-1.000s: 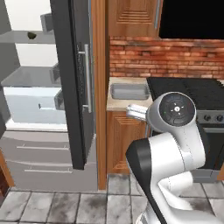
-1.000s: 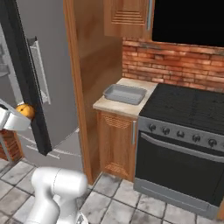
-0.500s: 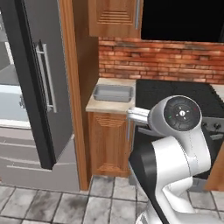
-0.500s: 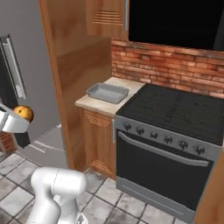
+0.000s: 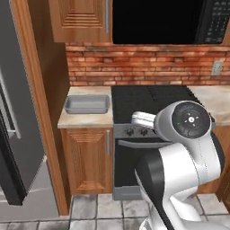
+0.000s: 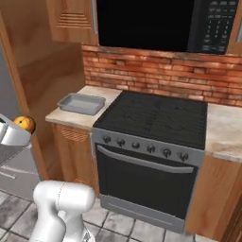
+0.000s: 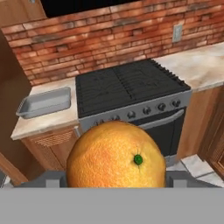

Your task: Pick the kiwi and orange from the fridge and place them inside the tupperware on the counter.

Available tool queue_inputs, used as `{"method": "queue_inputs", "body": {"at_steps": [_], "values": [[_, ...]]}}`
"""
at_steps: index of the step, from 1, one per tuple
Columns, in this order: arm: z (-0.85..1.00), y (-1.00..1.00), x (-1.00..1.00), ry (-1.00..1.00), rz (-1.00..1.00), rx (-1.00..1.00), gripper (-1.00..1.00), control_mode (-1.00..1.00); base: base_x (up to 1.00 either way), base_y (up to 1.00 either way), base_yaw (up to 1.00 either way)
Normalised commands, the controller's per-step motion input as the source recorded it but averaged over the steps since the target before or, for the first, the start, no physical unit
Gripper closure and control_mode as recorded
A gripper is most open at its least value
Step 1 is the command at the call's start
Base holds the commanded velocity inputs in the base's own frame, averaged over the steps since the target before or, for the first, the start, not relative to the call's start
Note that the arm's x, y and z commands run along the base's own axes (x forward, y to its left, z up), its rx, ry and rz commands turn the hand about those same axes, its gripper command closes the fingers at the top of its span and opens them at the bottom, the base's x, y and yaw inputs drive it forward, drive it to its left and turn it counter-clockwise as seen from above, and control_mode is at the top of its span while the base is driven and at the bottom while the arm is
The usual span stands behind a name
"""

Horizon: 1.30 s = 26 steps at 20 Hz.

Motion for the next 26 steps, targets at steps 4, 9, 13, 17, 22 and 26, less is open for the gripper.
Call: {"method": "queue_inputs", "body": {"at_steps": [4,9,13,17,22,26], "values": [[0.0,0.0,0.0,0.0,0.0,0.0,1.0,1.0,0.63,-0.02,-0.48],[0.0,0.0,0.0,0.0,0.0,0.0,1.0,1.0,0.65,0.19,-0.5],[0.0,0.0,0.0,0.0,0.0,0.0,1.0,1.0,0.59,0.25,-0.37],[0.0,0.0,0.0,0.0,0.0,0.0,1.0,1.0,0.28,0.29,-0.04],[0.0,0.0,0.0,0.0,0.0,0.0,1.0,1.0,0.05,0.41,0.0],[0.0,0.0,0.0,0.0,0.0,0.0,1.0,1.0,0.14,0.42,0.0]]}}
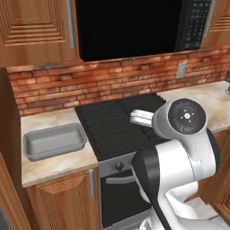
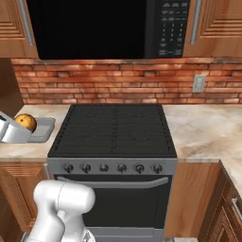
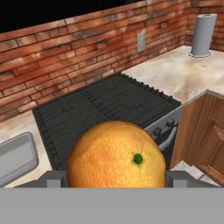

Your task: Pick the kiwi and orange from the fridge and place them inside the tupperware on the counter.

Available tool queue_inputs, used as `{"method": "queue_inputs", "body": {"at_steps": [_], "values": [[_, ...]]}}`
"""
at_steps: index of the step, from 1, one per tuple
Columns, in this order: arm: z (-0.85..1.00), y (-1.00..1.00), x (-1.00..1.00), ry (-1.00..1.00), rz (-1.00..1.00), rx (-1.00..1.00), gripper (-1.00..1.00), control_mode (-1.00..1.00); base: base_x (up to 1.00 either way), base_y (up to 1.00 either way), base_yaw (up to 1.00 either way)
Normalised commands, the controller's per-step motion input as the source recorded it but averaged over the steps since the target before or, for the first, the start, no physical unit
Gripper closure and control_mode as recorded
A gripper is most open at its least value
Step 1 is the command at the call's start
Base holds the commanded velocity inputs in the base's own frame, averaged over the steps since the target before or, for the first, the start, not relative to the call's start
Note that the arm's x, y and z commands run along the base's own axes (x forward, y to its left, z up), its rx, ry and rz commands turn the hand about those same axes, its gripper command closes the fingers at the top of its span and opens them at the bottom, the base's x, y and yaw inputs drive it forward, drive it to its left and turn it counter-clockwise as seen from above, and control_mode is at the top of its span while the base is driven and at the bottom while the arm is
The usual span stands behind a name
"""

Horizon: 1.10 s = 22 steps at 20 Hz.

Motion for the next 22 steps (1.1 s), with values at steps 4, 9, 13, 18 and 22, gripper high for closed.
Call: {"method": "queue_inputs", "body": {"at_steps": [4,9,13,18,22], "values": [[0.0,0.0,0.0,0.0,0.0,0.0,1.0,1.0,0.27,0.41,0.0],[0.0,0.0,0.0,0.0,0.0,0.0,1.0,1.0,0.32,0.38,0.07],[0.0,0.0,0.0,0.0,0.0,0.0,1.0,1.0,0.3,0.38,0.2],[0.0,0.0,0.0,0.0,0.0,0.0,1.0,1.0,0.39,0.42,0.19],[0.0,0.0,0.0,0.0,0.0,0.0,1.0,1.0,0.55,0.24,0.14]]}}
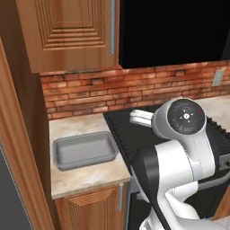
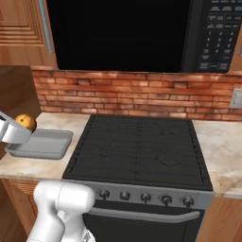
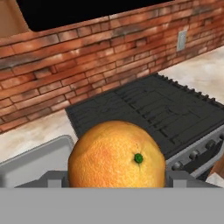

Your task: Pick the kiwi and orange from the fridge and place them inside the tupperware on the counter.

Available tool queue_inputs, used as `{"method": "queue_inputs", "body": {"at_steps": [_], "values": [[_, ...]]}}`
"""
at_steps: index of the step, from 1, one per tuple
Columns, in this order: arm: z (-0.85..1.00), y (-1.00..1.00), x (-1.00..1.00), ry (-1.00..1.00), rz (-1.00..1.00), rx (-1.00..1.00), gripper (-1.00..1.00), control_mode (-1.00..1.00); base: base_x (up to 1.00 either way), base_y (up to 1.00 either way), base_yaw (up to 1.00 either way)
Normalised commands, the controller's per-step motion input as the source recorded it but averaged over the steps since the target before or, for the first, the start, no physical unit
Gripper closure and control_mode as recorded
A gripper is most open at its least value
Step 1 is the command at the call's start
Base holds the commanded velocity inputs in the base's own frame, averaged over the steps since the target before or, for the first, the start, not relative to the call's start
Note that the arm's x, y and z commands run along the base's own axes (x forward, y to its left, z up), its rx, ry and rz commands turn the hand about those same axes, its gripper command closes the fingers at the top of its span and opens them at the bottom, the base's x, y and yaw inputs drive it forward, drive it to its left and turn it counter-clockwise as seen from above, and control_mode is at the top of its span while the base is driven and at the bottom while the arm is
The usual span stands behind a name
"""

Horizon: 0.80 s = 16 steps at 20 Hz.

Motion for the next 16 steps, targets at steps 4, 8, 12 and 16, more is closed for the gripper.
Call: {"method": "queue_inputs", "body": {"at_steps": [4,8,12,16], "values": [[0.0,0.0,0.0,0.0,0.0,0.0,1.0,1.0,0.51,0.07,0.22],[0.0,0.0,0.0,0.0,0.0,0.0,1.0,1.0,0.56,0.06,0.25],[-0.13,0.01,0.0,0.03,0.11,0.0,1.0,-1.0,0.17,0.03,0.17],[-0.27,0.0,0.23,0.18,0.39,0.0,1.0,-1.0,0.0,0.0,0.0]]}}
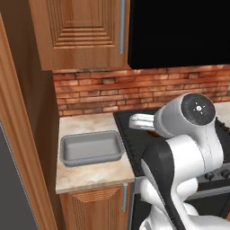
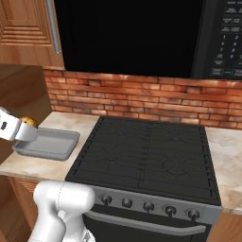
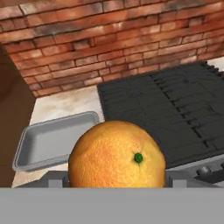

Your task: Pick the kiwi and orange from the fridge and place them inside the tupperware on the counter.

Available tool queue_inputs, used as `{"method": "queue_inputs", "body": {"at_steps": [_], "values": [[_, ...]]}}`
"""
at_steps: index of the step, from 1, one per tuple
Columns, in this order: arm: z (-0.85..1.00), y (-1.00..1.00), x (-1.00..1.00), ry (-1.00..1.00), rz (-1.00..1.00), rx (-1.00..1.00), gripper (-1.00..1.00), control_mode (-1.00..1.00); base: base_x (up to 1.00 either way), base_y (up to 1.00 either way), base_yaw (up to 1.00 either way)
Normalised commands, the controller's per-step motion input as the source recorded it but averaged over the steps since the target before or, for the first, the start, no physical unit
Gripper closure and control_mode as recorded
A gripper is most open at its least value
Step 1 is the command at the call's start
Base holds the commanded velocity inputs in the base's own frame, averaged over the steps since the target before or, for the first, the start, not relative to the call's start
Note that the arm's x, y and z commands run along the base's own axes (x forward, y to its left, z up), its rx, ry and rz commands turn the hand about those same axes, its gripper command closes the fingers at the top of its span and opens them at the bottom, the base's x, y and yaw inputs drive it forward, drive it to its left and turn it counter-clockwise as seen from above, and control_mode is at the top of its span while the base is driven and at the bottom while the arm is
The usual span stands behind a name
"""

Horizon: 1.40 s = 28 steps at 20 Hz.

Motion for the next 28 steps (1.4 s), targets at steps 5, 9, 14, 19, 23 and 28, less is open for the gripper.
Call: {"method": "queue_inputs", "body": {"at_steps": [5,9,14,19,23,28], "values": [[-0.3,0.1,0.61,0.46,0.47,0.0,1.0,-1.0,0.0,0.0,0.0],[-0.34,0.24,0.74,0.37,0.24,0.0,1.0,-1.0,0.0,0.0,0.0],[-0.47,0.31,0.59,0.22,0.11,0.0,1.0,-1.0,0.0,0.0,0.0],[-0.44,0.46,0.62,0.24,0.0,0.0,1.0,-1.0,0.0,0.0,0.0],[-0.43,0.44,0.64,0.23,0.0,0.0,1.0,-1.0,0.0,0.0,0.0],[-0.54,0.33,0.51,0.2,0.0,-0.05,1.0,-1.0,0.0,0.0,0.0]]}}
